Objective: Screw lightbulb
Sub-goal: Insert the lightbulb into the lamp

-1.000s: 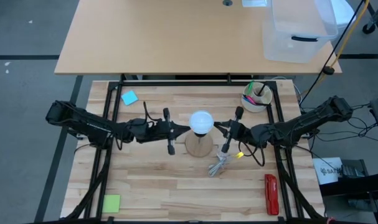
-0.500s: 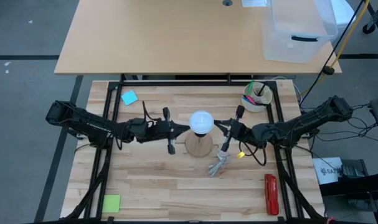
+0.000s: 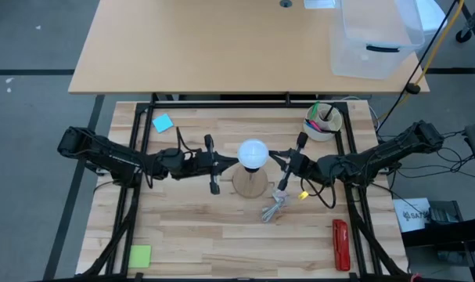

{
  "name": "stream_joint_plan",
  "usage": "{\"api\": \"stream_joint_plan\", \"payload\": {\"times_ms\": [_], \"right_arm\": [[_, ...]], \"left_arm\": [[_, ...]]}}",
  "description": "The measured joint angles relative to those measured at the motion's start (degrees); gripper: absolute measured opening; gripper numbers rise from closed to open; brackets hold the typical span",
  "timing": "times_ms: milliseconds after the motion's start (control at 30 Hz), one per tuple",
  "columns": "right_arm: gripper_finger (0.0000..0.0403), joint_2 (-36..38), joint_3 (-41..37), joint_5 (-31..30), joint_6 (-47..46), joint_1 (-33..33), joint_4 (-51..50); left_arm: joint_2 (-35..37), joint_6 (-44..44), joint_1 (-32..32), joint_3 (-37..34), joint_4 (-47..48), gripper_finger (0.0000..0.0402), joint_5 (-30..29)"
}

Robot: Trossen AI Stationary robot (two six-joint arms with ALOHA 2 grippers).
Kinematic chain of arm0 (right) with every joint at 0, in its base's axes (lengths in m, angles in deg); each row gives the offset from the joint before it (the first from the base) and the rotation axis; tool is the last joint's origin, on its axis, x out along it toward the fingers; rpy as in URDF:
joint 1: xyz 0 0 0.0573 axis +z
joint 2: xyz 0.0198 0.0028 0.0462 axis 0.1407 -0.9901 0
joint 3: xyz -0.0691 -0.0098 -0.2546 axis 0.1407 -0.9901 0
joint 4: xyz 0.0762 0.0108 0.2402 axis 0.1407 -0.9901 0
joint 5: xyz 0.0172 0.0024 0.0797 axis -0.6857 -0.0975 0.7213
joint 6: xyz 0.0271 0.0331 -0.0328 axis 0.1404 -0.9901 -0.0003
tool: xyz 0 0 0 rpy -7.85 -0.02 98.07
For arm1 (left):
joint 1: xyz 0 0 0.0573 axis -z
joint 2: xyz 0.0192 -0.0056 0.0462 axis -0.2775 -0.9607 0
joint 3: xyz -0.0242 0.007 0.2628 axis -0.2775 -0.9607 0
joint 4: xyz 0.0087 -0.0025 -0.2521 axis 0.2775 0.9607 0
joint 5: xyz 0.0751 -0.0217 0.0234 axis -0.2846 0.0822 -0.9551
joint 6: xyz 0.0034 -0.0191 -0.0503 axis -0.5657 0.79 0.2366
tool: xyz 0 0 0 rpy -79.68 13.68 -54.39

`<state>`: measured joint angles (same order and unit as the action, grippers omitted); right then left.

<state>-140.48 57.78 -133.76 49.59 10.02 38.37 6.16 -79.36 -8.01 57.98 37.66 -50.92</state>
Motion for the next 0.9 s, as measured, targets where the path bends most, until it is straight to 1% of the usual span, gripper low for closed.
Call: {"api": "stream_joint_plan", "payload": {"times_ms": [400, 667, 900], "right_arm": [[0.0, 0.0, 0.0, 0.08, 0.05, 1.53, -0.39], [0.0, 0.0, 0.0, 0.46, -2.04, 1.7, -2.14], [0.0, -0.02, 0.0, 0.43, -2.23, 3.16, -2.43]], "left_arm": [[0.0, 0.71, -1.01, 0.0, 0.0, 0.0, 0.15], [0.0, 0.95, -1.44, 0.0, 0.84, 0.0, 0.15], [0.0, 2.22, -2.54, 0.0, 0.9, 0.0, 0.86]]}}
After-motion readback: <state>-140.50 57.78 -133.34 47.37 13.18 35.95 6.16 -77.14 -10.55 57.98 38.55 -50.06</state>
